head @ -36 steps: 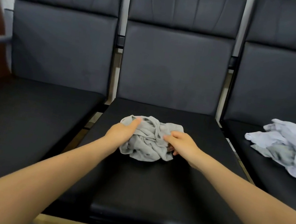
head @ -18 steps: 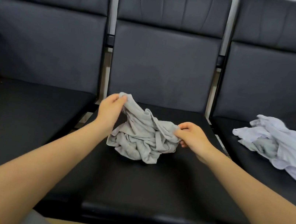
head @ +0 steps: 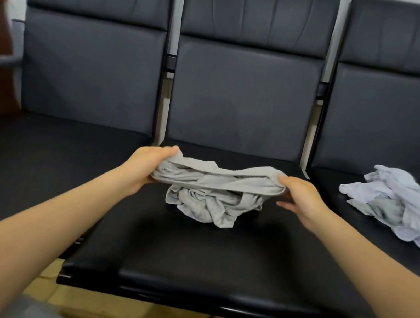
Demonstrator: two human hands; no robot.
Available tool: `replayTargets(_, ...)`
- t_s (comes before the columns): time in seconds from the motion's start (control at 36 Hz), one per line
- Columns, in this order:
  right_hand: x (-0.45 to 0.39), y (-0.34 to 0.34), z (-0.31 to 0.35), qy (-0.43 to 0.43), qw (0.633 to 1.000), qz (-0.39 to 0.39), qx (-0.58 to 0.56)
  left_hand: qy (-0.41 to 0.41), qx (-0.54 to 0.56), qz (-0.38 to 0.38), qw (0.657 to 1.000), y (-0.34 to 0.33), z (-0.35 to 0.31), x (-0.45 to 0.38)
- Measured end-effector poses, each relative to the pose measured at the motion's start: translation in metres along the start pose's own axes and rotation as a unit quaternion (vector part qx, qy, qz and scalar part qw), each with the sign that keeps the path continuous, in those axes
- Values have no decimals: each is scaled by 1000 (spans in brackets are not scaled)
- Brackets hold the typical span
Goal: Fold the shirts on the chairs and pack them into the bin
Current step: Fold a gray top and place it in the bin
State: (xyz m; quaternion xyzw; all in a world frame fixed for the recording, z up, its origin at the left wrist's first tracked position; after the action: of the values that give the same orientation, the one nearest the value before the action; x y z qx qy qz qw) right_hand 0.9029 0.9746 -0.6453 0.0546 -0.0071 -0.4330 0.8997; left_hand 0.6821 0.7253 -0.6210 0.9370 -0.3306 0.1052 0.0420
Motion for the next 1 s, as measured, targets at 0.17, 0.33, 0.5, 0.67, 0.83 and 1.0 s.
replayTargets(0.17,4,1,15,7,986,-16,-167,-33,-67,-129,989,26,-1,-5)
replayTargets(0.33,21,-24,20,50,992,113,-13,-99,-197,-194,956,34,-5,-11)
replayTargets(0.5,45,-59,1,11,956,277,95,-281,-355,-195,870,-24,-27,26)
replayTargets(0.67,16,-11,-8,51,959,132,247,-241,-495,-60,833,-104,11,49)
replayTargets(0.83,13,-12,-25,50,955,121,267,-213,-523,-93,820,-118,31,43)
replayTargets(1.0,15,-39,-28,30,979,150,131,-76,-453,-24,888,-126,50,12)
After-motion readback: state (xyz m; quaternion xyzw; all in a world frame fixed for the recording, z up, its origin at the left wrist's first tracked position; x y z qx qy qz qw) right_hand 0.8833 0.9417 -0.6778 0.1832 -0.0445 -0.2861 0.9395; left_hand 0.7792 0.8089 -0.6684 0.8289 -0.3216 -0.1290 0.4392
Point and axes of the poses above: each hand's wrist, its own x-axis away from the middle knuckle, its own y-axis out of the back of the hand, z = x × y, the point moved 10 cm from there along -x, towards the middle knuckle, and after that the axes turned 8 degrees about y, right-handed, at the moved point
